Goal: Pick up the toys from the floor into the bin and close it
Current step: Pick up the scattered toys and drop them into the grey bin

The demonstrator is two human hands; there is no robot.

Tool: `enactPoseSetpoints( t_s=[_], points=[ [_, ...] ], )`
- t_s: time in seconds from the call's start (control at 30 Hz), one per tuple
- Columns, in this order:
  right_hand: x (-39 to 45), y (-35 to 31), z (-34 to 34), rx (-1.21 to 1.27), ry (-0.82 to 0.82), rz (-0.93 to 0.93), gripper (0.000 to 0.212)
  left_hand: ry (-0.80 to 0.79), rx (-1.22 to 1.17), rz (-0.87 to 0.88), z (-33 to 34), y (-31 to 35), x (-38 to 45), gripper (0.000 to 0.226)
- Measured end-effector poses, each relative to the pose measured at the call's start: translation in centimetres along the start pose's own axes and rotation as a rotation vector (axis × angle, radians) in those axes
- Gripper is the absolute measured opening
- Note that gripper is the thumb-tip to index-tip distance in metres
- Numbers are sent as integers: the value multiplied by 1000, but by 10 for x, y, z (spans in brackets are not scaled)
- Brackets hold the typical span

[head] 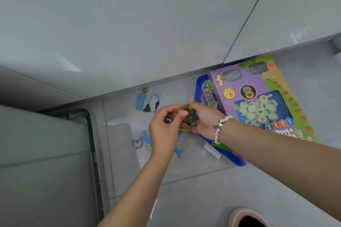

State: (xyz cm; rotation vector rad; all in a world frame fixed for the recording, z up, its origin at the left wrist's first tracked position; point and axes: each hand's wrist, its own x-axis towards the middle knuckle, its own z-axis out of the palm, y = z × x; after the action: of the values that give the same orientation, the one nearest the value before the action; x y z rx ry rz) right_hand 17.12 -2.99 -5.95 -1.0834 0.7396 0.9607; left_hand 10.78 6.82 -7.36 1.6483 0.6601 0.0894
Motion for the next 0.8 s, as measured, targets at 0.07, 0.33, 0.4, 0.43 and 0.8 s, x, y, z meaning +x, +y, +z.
enactPoseSetpoints(
  t_s=[0.07,0.33,0.4,0.43,0.8],
  points=[
    [2,4,4,65,-61,44,31,-31,5,-10,2,1,-9,21],
    [-3,9,-6,-76,136,-42,30,15,185,29,-9,-20,3,16],
    [-6,9,-13,-117,187,-96,30,-43,324,109,-6,-30,11,24],
    [-7,8,-16,-130,202,-110,30,-76,382,151,-4,-33,14,28],
    [-10,4,-18,-74,211,-82,31,-236,642,128,11,-24,43,30]
  ],
)
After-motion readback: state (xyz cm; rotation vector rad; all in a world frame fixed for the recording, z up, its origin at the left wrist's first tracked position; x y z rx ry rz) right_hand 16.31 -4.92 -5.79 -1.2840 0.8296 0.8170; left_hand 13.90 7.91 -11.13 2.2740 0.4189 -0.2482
